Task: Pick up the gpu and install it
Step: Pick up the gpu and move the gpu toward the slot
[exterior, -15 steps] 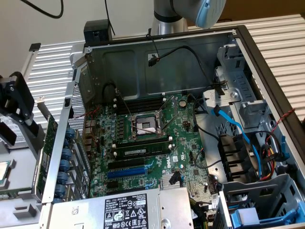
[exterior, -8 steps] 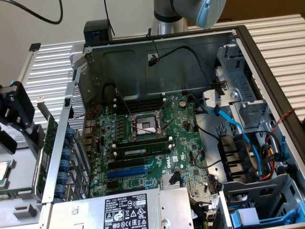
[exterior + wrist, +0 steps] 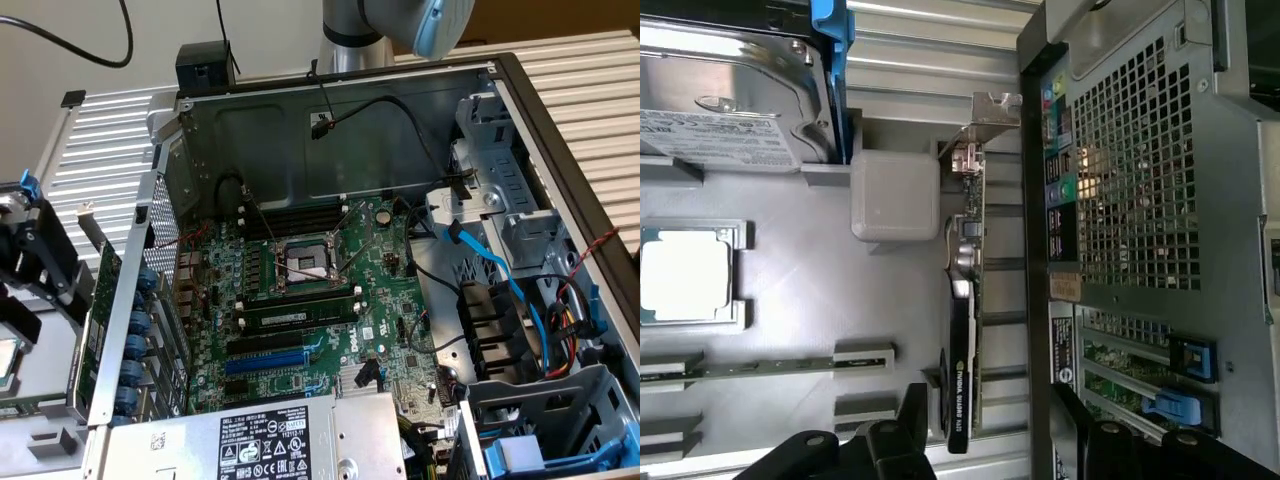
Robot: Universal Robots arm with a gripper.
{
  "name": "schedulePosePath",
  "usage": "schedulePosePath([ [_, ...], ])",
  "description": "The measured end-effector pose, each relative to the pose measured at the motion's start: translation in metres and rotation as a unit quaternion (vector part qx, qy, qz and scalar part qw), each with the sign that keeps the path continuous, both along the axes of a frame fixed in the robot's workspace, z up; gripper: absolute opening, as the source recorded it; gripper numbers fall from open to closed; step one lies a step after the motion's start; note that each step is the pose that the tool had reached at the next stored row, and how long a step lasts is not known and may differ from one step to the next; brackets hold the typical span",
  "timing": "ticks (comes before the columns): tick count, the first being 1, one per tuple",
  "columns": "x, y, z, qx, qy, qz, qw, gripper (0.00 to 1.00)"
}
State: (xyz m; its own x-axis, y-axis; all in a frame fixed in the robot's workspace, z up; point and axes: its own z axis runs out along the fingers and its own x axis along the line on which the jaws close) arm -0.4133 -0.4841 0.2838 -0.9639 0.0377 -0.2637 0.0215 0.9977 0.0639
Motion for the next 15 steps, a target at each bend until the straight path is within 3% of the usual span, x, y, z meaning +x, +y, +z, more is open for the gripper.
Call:
schedulePosePath([
  [3, 0.0003, 0.0001, -0.0018, 0.0081, 0.0, -0.007, 0.9999, 0.6],
  [6, 0.0004, 0.0, -0.002, 0.0086, -0.0001, -0.008, 0.9999, 0.6],
  [8, 0.0004, -0.0001, -0.0024, 0.017, -0.0001, -0.011, 0.9998, 0.6],
  [10, 0.0004, 0.0, -0.0027, 0.0273, 0.0001, -0.016, 0.9995, 0.6],
  [11, 0.0003, 0.0, -0.0028, 0.0302, 0.0001, -0.018, 0.9994, 0.6],
  [15, 0.0003, 0.0, -0.0028, 0.0303, 0.001, -0.018, 0.9994, 0.6],
])
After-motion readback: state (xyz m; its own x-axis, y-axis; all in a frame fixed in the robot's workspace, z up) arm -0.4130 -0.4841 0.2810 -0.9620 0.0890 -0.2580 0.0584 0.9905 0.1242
